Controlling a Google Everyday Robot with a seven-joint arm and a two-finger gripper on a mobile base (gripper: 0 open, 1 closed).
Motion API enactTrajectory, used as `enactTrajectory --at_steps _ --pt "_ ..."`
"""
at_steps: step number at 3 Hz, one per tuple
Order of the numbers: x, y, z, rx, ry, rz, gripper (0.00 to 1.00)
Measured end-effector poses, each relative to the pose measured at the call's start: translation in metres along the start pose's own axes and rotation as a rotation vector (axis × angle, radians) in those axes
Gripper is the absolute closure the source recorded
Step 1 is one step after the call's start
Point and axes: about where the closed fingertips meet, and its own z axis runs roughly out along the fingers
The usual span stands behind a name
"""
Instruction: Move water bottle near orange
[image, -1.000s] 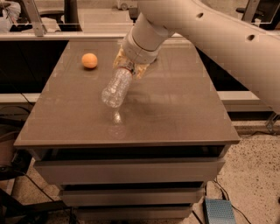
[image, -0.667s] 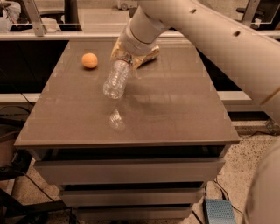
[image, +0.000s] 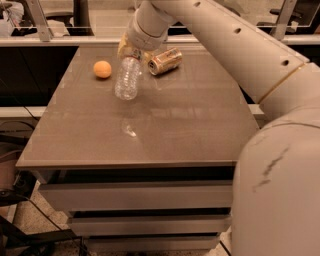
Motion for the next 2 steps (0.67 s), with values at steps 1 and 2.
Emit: enactTrajectory --at_steps 1,2 --pt "0.017 -0.009 0.017 -0.017 0.009 -0.051 1.00" --pt "0.031 -0.016 0.036 -0.023 0.009 -0.083 1.00"
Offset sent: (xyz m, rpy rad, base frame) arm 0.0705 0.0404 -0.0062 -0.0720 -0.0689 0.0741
